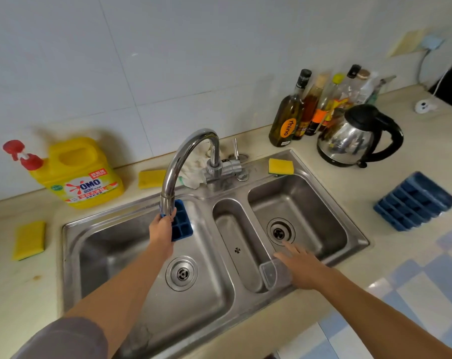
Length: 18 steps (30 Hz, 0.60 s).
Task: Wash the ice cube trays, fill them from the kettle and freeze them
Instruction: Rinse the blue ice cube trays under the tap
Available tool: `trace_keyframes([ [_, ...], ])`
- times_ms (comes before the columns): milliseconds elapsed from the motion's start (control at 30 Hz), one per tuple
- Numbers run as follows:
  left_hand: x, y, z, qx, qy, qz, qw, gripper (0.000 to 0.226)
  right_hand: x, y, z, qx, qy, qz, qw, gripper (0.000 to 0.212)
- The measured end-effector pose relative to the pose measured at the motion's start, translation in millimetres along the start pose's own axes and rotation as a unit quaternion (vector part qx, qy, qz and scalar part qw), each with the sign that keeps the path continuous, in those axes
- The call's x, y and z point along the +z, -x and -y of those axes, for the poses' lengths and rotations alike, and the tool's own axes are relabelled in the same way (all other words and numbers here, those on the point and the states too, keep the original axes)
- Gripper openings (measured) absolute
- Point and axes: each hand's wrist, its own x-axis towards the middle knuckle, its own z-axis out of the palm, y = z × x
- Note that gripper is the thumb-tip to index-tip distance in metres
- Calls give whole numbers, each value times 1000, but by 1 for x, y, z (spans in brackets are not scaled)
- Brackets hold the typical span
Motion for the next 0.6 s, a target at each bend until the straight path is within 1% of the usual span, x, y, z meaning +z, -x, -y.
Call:
trace_keyframes([
  [67,1,2,-2,2,-15,-4,1000,3,-4,-5,5,-4,-17,-29,999,76],
  [133,1,4,0,3,-34,-7,999,7,-3,-9,9,-12,-5,-38,999,65],
  [233,-2,7,4,-6,-50,-20,999,7,-4,-11,12,-14,0,-45,999,59],
  [333,-7,7,5,-22,-42,-33,998,8,-23,-16,21,-30,-20,-82,996,56],
  [400,-10,9,1,-33,-17,-32,999,14,-42,-21,35,-43,-72,-108,991,57],
  [467,-13,13,-3,-49,27,-32,998,18,-61,-27,58,-60,-151,-124,979,59],
  [533,-14,18,-7,-60,77,-31,995,20,-78,-33,87,-83,-234,-129,960,60],
  [600,-15,25,-11,-71,129,-22,989,19,-93,-39,119,-104,-325,-122,932,60],
])
